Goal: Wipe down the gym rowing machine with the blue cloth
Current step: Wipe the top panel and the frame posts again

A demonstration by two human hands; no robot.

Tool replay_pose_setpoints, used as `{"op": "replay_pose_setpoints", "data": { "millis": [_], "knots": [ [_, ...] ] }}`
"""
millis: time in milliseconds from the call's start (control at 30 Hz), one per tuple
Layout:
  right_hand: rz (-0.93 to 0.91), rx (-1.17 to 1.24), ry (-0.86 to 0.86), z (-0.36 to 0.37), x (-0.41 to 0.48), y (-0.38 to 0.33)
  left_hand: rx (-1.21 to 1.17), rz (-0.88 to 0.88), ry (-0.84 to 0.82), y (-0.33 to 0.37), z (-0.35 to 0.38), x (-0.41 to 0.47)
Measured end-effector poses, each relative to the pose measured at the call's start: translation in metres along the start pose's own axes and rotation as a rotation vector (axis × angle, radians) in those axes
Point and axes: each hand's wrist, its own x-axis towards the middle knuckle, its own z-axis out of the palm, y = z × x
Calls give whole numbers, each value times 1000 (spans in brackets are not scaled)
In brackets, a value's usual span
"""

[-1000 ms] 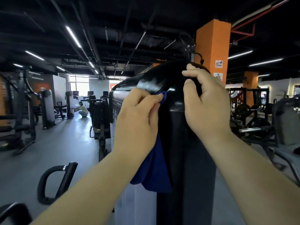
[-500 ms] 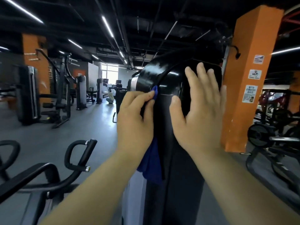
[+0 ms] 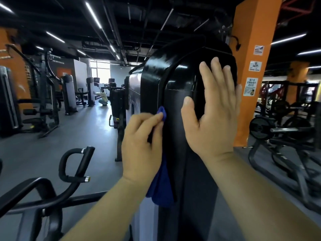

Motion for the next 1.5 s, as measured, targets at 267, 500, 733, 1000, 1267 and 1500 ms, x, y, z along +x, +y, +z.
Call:
{"op": "replay_pose_setpoints", "data": {
  "millis": [267, 500, 733, 1000, 1267, 1500],
  "knots": [
    [68, 2, 32, 4, -22, -8, -110, -97, -67, -4, -11, -2],
    [112, -5, 3, 5, -38, -13, -60, 37, -102, -25, -3, -42],
    [135, -39, 20, 11, -54, -15, -185, -17, -59, -20, -6, -18],
    [141, -63, 7, 13, -81, -13, -164, -24, -220, -44, -12, -91],
    [126, -43, 16, 12, -93, -9, -167, -179, -66, -19, -6, -58],
    [168, -52, -44, 11, -135, -8, -23, -238, -218, -38, -17, -136]
  ]
}}
